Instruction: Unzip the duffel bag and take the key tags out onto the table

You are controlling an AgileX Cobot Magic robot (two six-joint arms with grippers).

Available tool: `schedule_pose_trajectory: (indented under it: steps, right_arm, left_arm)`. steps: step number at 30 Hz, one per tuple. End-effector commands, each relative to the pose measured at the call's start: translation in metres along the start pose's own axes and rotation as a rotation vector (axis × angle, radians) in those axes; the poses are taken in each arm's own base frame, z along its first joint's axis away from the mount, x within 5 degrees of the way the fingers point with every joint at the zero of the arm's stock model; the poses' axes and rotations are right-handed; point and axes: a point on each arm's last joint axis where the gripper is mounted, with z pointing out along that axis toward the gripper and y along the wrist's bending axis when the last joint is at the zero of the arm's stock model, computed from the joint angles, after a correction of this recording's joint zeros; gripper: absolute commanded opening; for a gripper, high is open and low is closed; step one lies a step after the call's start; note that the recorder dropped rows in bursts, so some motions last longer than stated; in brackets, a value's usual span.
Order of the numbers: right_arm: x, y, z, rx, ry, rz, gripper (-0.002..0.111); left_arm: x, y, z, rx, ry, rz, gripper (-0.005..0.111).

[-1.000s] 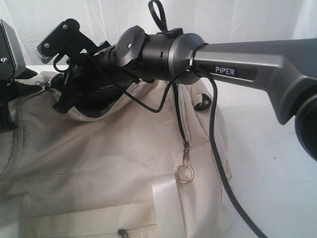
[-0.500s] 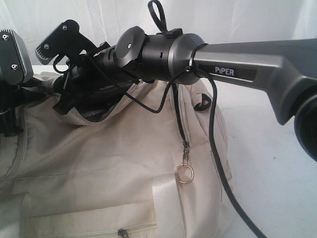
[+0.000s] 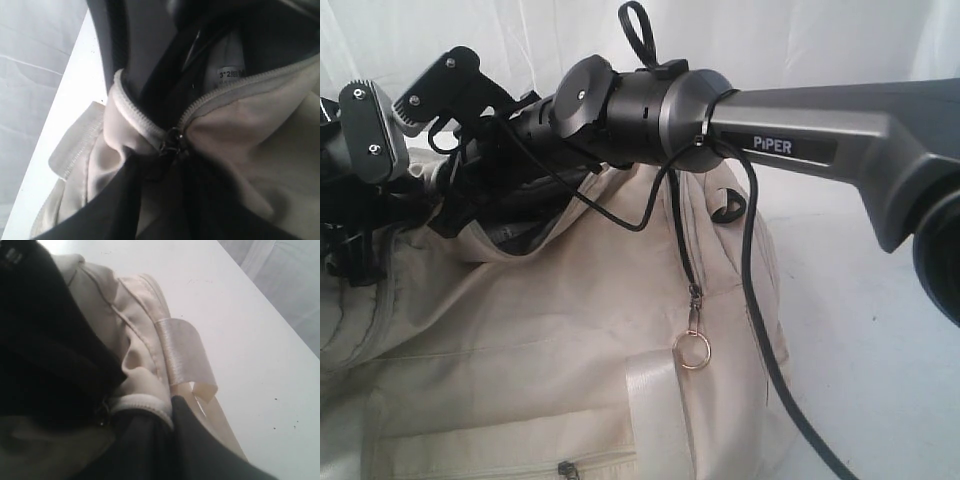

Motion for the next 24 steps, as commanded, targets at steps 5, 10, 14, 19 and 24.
schedule_pose_trajectory:
  steps: [5,10,14,19,24]
  right_arm:
    - [-0.016,-0.013,-0.015,0.082,-0.064,0.007,0.0]
    - [-0.017,-0.013,-0.015,0.086,-0.065,0.007,0.0]
    - [-0.017,-0.015,-0.015,0.106,-0.073,0.007,0.0]
    - [-0.017,-0.016,-0.016,0.113,-0.075,0.008,0.0]
    - [-0.016,-0.021,-0.017,0.132,-0.078,0.02,0.0]
  left_arm:
    - [-0.002,-0.01,0.005,0.077,-0.035,0.157,0.015]
    - [-0.002,-0.01,0.005,0.077,-0.035,0.157,0.009]
    - [-0.004,-0.008,-0.001,0.057,-0.041,0.146,0.008]
    - [-0.011,-0.004,-0.013,0.015,-0.056,0.117,0.0]
    - [-0.018,-0.001,-0.029,-0.025,-0.084,0.084,0.0]
